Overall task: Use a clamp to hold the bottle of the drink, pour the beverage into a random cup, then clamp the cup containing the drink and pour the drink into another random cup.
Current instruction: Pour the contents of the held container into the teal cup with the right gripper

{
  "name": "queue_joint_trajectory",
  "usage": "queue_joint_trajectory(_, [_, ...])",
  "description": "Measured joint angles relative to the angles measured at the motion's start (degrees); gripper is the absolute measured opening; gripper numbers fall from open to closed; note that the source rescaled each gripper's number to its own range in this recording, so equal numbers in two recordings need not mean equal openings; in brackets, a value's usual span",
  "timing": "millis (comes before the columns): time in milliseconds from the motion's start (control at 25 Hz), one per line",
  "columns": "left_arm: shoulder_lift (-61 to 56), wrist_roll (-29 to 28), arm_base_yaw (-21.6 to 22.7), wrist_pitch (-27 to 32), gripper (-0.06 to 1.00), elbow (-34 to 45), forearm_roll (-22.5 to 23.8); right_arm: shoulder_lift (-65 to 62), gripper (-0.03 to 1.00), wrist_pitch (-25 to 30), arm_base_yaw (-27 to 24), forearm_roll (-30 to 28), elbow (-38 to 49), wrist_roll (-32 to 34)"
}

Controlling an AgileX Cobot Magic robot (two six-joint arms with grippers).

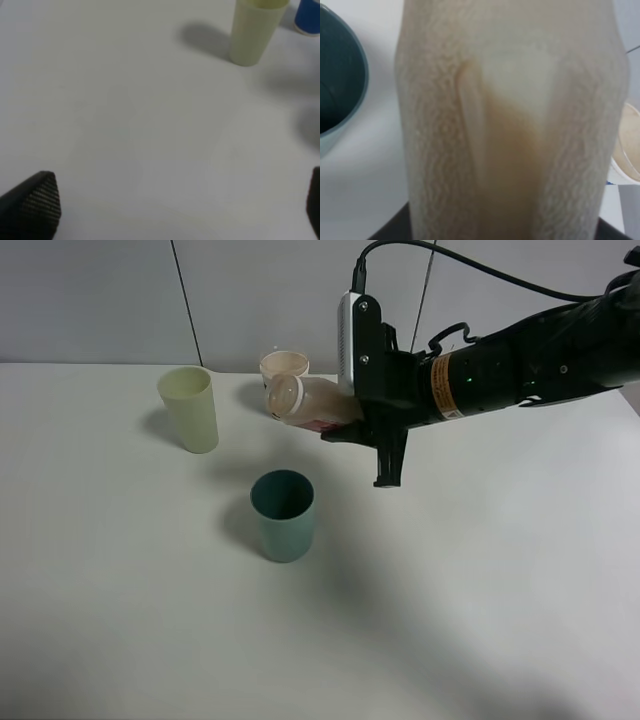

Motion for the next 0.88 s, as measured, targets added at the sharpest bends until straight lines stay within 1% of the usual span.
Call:
queue_joint_trajectory(120, [0.0, 0.0, 0.0, 0.0, 1.0, 0.0, 0.0, -0.4, 0.04, 0.3, 0.1, -1.7, 0.0, 2.2])
queue_joint_trajectory(280, [0.0, 0.0, 0.0, 0.0, 1.0, 0.0, 0.0, -0.4, 0.04, 0.8, 0.9, -3.5, 0.0, 2.8])
queue_joint_trajectory(480, [0.0, 0.0, 0.0, 0.0, 1.0, 0.0, 0.0, -0.5, 0.04, 2.1, 1.3, -4.9, 0.9, 5.5])
queue_joint_trajectory(720, [0.0, 0.0, 0.0, 0.0, 1.0, 0.0, 0.0, -0.9, 0.04, 4.2, 1.3, -4.9, 4.5, 4.1])
queue_joint_trajectory(880, [0.0, 0.0, 0.0, 0.0, 1.0, 0.0, 0.0, -1.7, 0.04, 4.2, 1.3, -4.9, 4.6, 3.9])
